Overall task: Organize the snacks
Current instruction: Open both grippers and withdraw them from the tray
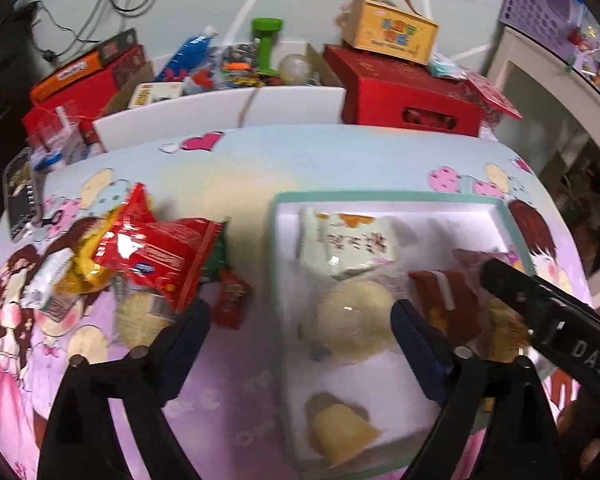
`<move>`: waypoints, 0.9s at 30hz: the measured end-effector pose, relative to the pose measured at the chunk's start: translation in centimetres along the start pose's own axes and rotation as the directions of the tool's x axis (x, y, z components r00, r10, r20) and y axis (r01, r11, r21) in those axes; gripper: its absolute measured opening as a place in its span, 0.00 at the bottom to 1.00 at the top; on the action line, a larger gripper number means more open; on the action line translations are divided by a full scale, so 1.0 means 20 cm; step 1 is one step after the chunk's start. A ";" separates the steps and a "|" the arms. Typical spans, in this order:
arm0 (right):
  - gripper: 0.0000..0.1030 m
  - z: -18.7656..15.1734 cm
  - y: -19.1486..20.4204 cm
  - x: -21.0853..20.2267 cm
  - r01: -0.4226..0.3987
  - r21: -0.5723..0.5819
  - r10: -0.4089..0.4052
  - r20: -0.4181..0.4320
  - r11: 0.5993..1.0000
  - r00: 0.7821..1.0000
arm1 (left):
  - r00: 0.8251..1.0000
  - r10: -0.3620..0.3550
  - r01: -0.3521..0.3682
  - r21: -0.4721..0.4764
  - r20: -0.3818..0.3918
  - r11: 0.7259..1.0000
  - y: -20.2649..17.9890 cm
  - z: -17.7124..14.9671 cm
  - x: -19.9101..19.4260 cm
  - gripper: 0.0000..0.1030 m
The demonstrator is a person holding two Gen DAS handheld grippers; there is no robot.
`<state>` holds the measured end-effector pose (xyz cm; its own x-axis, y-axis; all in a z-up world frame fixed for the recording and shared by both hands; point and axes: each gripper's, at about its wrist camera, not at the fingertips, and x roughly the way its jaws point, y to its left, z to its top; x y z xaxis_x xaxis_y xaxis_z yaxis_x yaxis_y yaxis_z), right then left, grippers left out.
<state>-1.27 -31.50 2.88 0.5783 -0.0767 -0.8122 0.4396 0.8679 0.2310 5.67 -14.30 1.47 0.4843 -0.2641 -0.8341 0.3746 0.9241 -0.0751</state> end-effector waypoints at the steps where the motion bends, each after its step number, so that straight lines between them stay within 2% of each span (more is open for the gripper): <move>1: 0.81 0.00 0.00 0.00 0.001 0.000 -0.001 0.001 1.000 1.000 | 1.000 0.014 -0.014 -0.008 0.008 1.000 0.01 0.00 0.00 0.90; 2: 0.83 0.00 0.00 0.01 0.004 -0.003 -0.004 0.001 1.000 1.000 | 1.000 0.030 -0.030 -0.018 0.009 0.999 0.02 0.00 0.00 0.91; 4: 0.98 0.00 0.00 0.01 0.018 -0.014 -0.018 0.003 1.000 1.000 | 0.999 0.051 -0.051 -0.031 0.004 0.998 0.04 0.00 0.00 0.93; 5: 1.00 0.00 0.00 0.01 0.028 -0.023 -0.028 0.011 0.999 1.000 | 0.998 0.057 -0.057 -0.036 0.004 0.998 0.05 0.00 0.01 0.94; 22: 1.00 0.00 0.00 -0.02 0.053 -0.039 -0.051 0.060 0.998 0.997 | 0.999 0.044 -0.042 -0.051 0.032 0.998 0.08 0.00 -0.02 0.94; 27: 1.00 0.01 0.04 -0.04 0.061 -0.080 -0.053 0.092 0.995 0.994 | 0.998 0.032 -0.029 -0.053 0.046 0.998 0.09 0.01 -0.06 0.94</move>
<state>-1.28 -30.81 3.85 0.6145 -0.1676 -0.7709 0.4176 0.8982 0.1376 5.92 -12.33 2.40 0.5315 -0.2468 -0.8103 0.3180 0.9448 -0.0792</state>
